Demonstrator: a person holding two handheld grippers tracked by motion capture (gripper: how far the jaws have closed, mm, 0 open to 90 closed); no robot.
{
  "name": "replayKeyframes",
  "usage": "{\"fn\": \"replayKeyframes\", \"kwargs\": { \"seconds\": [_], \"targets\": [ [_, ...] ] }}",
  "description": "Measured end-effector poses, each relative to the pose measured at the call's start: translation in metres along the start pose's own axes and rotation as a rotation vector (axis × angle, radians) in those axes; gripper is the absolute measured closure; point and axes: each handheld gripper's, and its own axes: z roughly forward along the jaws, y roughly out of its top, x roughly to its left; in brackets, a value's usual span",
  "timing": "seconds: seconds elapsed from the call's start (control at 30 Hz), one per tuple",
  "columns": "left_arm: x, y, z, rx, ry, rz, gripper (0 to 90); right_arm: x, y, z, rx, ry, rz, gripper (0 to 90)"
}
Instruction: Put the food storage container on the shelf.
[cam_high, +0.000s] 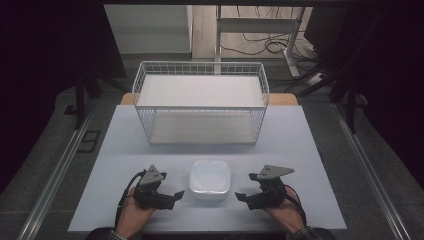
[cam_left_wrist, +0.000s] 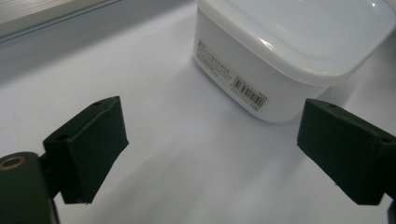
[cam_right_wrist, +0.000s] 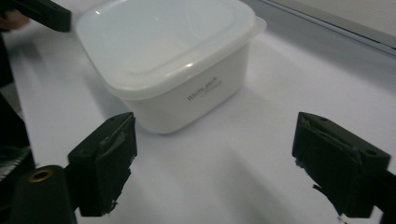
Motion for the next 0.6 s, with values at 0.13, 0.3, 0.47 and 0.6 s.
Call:
{"fn": "replayKeyframes", "kwargs": {
  "seconds": [0.13, 0.3, 0.47, 0.6],
  "targets": [
    [-0.002, 0.0, 0.004, -0.03, -0.025, 0.067, 6.5, 0.001, 0.001, 0.004, -0.005, -0.005, -0.025, 7.0],
    [-0.002, 0.004, 0.006, -0.04, -0.024, 0.048, 6.1, 0.0, 0.006, 0.003, -0.047, -0.031, -0.029, 5.3],
    [0.0, 0.009, 0.004, -0.054, -0.048, 0.001, 6.9, 0.001, 0.011, 0.004, -0.048, -0.032, -0.007, 4.3],
    [0.002, 0.017, 0.003, -0.069, -0.072, -0.031, 5.8, 0.003, 0.016, 0.008, -0.023, -0.048, 0.002, 1.9]
  ]
}}
